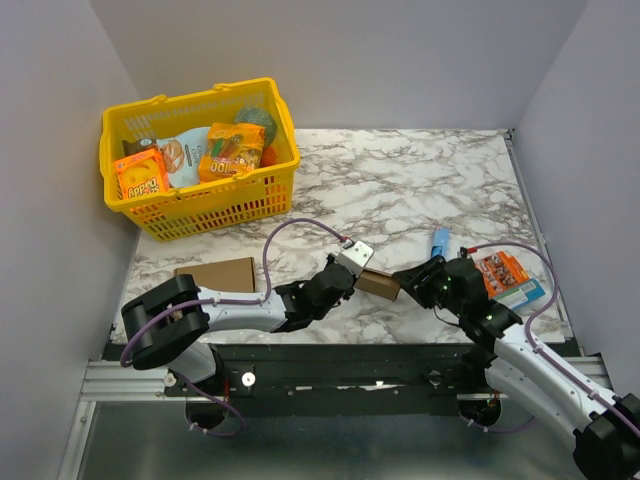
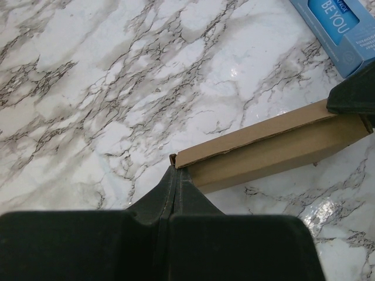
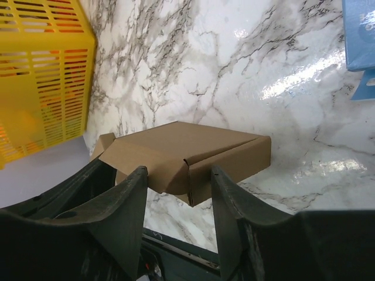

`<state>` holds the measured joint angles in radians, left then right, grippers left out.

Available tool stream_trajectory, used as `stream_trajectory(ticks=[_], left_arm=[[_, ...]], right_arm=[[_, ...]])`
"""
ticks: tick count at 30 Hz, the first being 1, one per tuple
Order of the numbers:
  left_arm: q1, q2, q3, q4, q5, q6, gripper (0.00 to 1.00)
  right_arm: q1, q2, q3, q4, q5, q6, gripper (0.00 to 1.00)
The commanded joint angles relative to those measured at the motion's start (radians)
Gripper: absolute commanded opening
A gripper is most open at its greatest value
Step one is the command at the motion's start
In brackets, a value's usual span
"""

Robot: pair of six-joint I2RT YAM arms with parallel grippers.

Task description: Fold the paper box

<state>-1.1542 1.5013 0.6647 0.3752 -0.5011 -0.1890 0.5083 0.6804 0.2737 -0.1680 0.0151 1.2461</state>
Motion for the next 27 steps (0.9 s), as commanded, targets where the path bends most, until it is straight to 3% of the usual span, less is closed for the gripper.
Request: stream_trajectory(ticks=[1,17,20,27], left_arm=[[-0.036,0.074,-0.042,-0.236,0.108,-0.033,0.0],[-0.039,0.047,-0.022,-0.263,0.087,-0.067,0.01],[-0.039,0.036,-0.027,-0.263,0.082,-0.07,0.06],[-0.041,0.002,-0.06,-0.225,0.073,-0.06,0.3]], right_arm=[[-0.004,0.027,-0.05,0.036,-0.009,0.027,0.32],[-0.002,0.031,-0.096,0.053,0.008,0.016,0.08],[-0.002,0.031,-0.103,0.059,0.009,0.016,0.07],[-0.002,0.027,-0.116,0.061,0.025,0.019,0.05]])
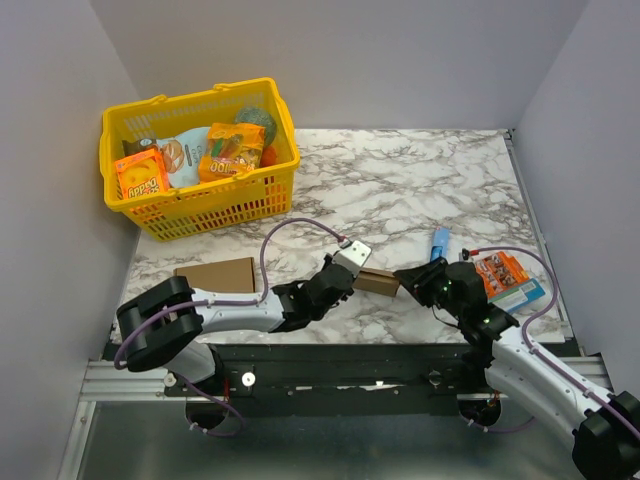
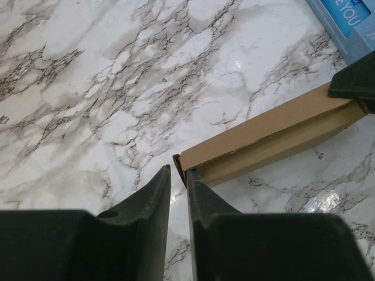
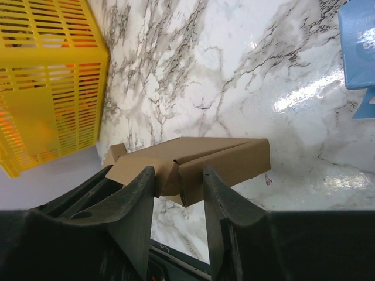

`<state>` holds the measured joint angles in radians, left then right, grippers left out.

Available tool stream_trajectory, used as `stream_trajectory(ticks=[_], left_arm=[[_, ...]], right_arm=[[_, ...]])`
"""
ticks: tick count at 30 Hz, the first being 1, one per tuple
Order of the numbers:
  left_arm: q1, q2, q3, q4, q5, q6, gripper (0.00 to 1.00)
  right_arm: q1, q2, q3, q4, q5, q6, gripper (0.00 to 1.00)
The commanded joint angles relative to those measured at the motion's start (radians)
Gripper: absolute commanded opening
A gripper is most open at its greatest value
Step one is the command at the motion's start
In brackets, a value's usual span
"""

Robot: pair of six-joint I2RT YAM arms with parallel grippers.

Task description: Fold the paper box

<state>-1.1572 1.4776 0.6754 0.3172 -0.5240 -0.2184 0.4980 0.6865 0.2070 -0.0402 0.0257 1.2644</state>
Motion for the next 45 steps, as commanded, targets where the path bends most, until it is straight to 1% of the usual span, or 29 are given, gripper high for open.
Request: stream_trajectory(ticks=[1,3,8,10,14,15,20,21,23,25,33,45], left_arm=[[-0.038,0.017,-0.074,-0.164,0.096,-0.027,0.31],[-0.036,0.012,-0.082,-0.153,0.098,-0.024,0.33],[-0.038,0.012,-0.08,-0.153,0.111,-0.016,0.34],[-0.038,0.007,-0.085,-0.15,0.113,-0.018,0.42],[-0.038,-0.016,-0.103,-0.133,0.124,-0.013,0.52],[-0.038,-0.02,-0.109,-0.127,0.13,-0.009,0.57],[-0.038,-0.059,-0.137,-0.098,0.168,0.005,0.68],[-0.038,-0.068,-0.148,-0.089,0.17,0.007,0.73],[-0.038,-0.091,-0.16,-0.078,0.189,0.011,0.76],[-0.038,-0.114,-0.175,-0.061,0.202,0.013,0.83],[-0.038,-0.148,-0.194,-0.035,0.269,-0.002,0.89],[-0.038,-0.244,-0.26,0.055,0.409,0.024,0.93]], right_arm=[[0.008,0.019,-0.05,-0.067,0.013,0.001,0.05],[0.008,0.019,-0.05,-0.066,0.017,0.0,0.04],[0.008,0.021,-0.052,-0.067,0.032,0.0,0.03],[0.008,0.021,-0.05,-0.067,0.04,-0.003,0.03],[0.007,0.03,-0.05,-0.059,0.048,-0.008,0.02],[0.01,0.036,-0.05,-0.055,0.049,-0.01,0.03],[0.01,0.048,-0.049,-0.041,0.054,-0.014,0.02],[0.008,0.05,-0.047,-0.04,0.059,-0.016,0.02],[0.01,0.048,-0.044,-0.041,0.062,-0.022,0.02],[0.01,0.05,-0.041,-0.041,0.062,-0.025,0.02],[0.011,0.048,-0.04,-0.038,0.062,-0.033,0.01],[0.02,0.07,-0.055,-0.026,0.065,-0.03,0.0]])
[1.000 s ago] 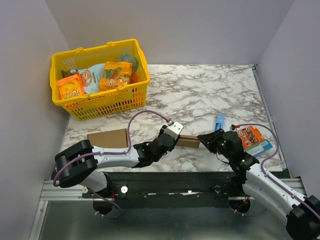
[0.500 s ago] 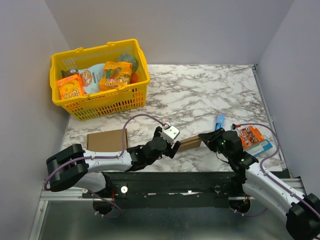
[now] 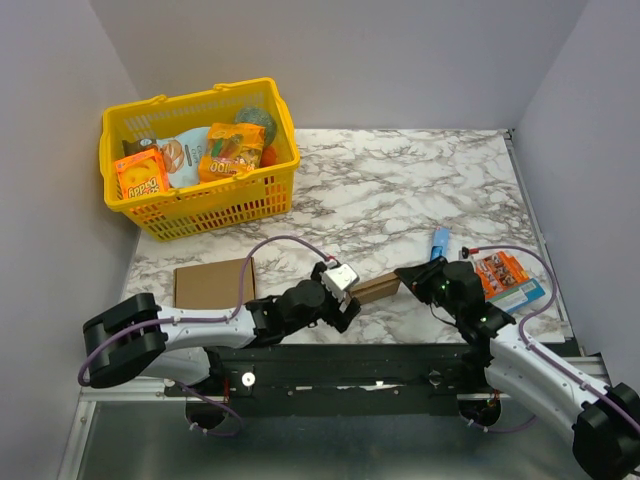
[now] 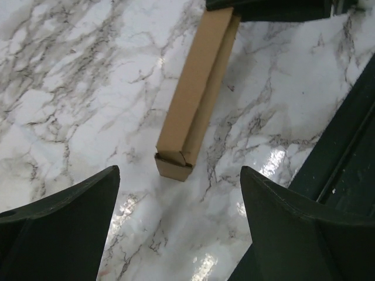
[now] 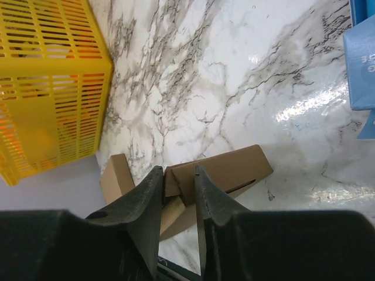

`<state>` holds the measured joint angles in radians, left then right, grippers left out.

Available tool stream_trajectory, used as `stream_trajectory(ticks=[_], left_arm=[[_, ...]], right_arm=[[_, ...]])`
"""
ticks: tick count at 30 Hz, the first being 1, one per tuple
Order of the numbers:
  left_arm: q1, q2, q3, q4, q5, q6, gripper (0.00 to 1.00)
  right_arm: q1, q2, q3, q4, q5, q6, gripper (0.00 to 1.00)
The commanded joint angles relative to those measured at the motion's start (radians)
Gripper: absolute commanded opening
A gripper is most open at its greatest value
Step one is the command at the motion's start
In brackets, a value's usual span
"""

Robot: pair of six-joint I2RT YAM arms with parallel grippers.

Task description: Fold the paper box

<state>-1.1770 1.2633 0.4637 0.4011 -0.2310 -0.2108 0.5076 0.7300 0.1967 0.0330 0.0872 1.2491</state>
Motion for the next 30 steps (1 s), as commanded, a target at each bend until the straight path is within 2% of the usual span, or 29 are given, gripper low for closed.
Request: stream_trajectory(ticks=[1,10,13,17,22,23,27,30], left_arm=[[-0.018,-0.034,-0.051,-0.024,0.122,0.019,0.93],[-0.013,-0.056,-0.039,-0.024,0.11,-0.033,0.95],[0.031,-0.09,0.024,-0.093,0.105,-0.143,0.95],[0.105,-0.151,0.056,-0.105,0.157,-0.263,0.95],[0.273,-0.185,0.063,-0.137,0.297,-0.442,0.95],[0.295,-0.177,0.059,-0.136,0.347,-0.493,0.94],[0.327,-0.134,0.053,-0.127,0.424,-0.538,0.82],[0.335,-0.085,0.069,-0.127,0.476,-0.549,0.77]], right_arm=[[0.009,0.028,-0.045,-0.096,0.002,-0.013,0.0],[0.02,0.042,-0.043,-0.093,0.005,-0.017,0.0],[0.023,0.043,-0.04,-0.093,0.008,-0.017,0.0],[0.026,0.043,-0.034,-0.094,0.008,-0.019,0.0],[0.029,0.045,-0.031,-0.097,0.009,-0.02,0.0],[0.029,0.043,-0.031,-0.096,0.011,-0.019,0.0],[0.029,0.042,-0.031,-0.096,0.013,-0.019,0.0],[0.031,0.046,-0.028,-0.097,0.013,-0.022,0.0]])
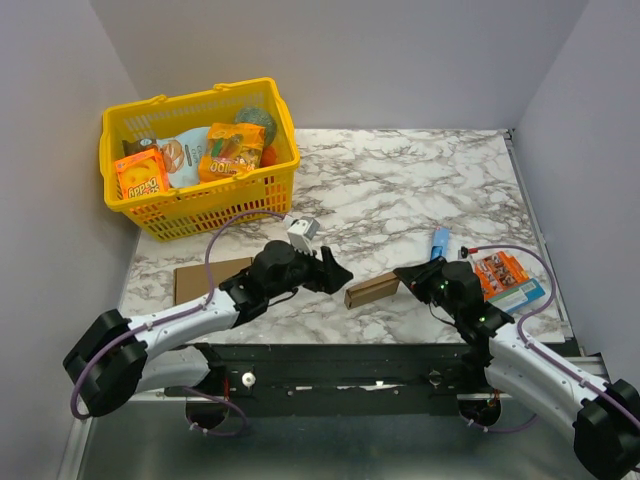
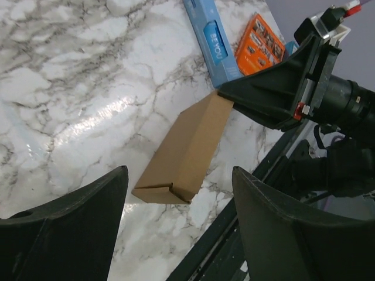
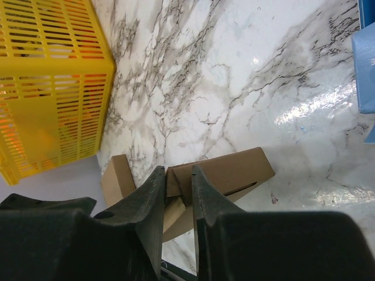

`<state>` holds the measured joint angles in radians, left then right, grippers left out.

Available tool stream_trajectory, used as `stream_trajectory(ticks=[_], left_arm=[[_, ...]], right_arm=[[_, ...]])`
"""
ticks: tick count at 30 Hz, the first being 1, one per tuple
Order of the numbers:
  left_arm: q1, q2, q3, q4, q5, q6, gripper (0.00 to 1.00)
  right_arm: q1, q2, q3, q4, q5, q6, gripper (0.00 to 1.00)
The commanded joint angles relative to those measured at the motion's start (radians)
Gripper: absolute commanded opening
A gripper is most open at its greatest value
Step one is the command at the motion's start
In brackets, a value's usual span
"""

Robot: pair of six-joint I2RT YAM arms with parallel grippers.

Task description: Fold the paper box

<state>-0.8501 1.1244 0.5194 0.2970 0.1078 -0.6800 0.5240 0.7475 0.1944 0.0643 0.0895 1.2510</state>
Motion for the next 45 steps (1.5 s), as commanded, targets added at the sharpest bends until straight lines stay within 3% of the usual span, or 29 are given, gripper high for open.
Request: stream_trajectory(ticks=[1,14,30,39,41,45], left_arm=[[0.008,0.064,0.022,-0.022,0.147,-0.081,0.77],[0.022,0.158,0.037,-0.062,0.176,-0.118,0.77],[0.045,0.213,0.016,0.024,0.174,-0.19,0.81],[0.054,0.258,0.041,-0.007,0.254,-0.164,0.69],[0.059,0.276,0.044,0.004,0.268,-0.165,0.58],[0.062,0.304,0.053,0.001,0.32,-0.159,0.46]], right_arm=[[0.014,0.03,-0.024,-0.13,0.01,-0.024,0.0],[0.019,0.027,-0.026,-0.132,0.015,-0.018,0.0],[0.021,0.024,-0.029,-0.132,0.013,-0.016,0.0],[0.022,0.012,-0.029,-0.139,0.019,-0.013,0.0],[0.022,0.01,-0.03,-0.142,0.021,-0.012,0.01],[0.024,0.001,-0.027,-0.152,0.027,-0.013,0.0]])
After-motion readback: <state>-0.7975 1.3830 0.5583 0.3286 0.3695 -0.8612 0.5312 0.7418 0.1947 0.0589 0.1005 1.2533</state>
